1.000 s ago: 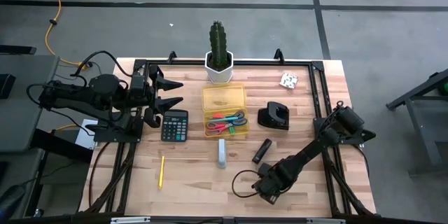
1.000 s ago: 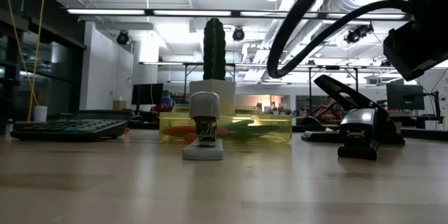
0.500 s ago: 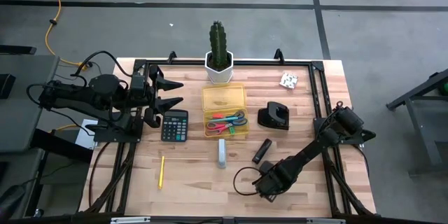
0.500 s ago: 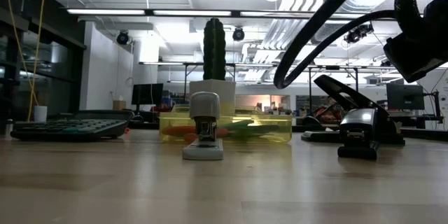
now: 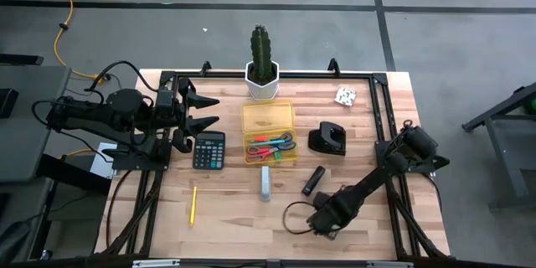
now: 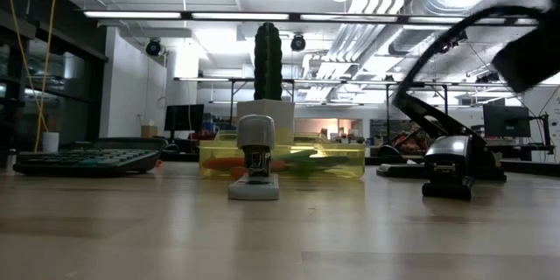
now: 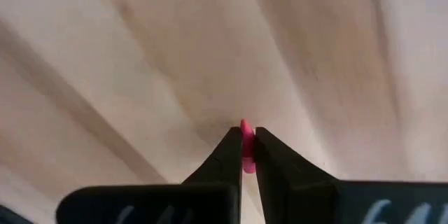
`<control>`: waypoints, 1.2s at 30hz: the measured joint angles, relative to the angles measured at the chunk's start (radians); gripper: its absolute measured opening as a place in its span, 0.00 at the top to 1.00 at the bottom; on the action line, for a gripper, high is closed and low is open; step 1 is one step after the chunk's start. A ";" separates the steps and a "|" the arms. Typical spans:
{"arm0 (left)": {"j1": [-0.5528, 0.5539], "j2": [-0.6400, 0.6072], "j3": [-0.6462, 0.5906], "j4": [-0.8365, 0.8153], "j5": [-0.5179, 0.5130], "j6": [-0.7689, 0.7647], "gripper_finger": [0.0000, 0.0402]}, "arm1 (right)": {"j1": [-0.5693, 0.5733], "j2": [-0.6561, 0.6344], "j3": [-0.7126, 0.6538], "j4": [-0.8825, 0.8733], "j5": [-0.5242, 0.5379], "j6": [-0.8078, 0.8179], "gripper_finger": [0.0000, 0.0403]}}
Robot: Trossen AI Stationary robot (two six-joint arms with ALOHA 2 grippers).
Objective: Pick & place school supplies into a supply box
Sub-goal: Put the pink eraser into the yellow supply box
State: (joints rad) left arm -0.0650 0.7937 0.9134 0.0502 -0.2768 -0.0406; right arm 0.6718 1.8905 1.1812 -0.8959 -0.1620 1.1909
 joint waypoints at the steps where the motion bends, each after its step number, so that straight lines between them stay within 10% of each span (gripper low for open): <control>1: 0.000 0.000 0.000 0.000 0.000 0.000 0.48 | 0.000 -0.022 -0.003 -0.028 0.013 -0.044 0.98; 8: 0.000 0.000 0.000 0.000 0.000 0.000 0.48 | -0.007 -0.282 -0.105 0.044 0.073 -0.272 0.99; 14: 0.000 0.000 0.000 0.000 -0.027 -0.008 0.48 | -0.081 -0.604 -0.366 0.465 0.181 -0.230 0.99; 22: 0.000 0.000 0.000 -0.033 -0.089 -0.008 0.48 | -0.390 -0.779 -0.589 1.044 0.397 -0.620 0.99; 36: 0.000 0.047 0.000 -0.233 -0.101 -0.166 0.48 | -0.776 -0.630 -0.332 1.237 -0.061 -1.009 0.99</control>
State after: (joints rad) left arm -0.0654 0.8407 0.9131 -0.1825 -0.3779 -0.2070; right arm -0.1041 1.2608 0.8496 0.3410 -0.2231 0.1822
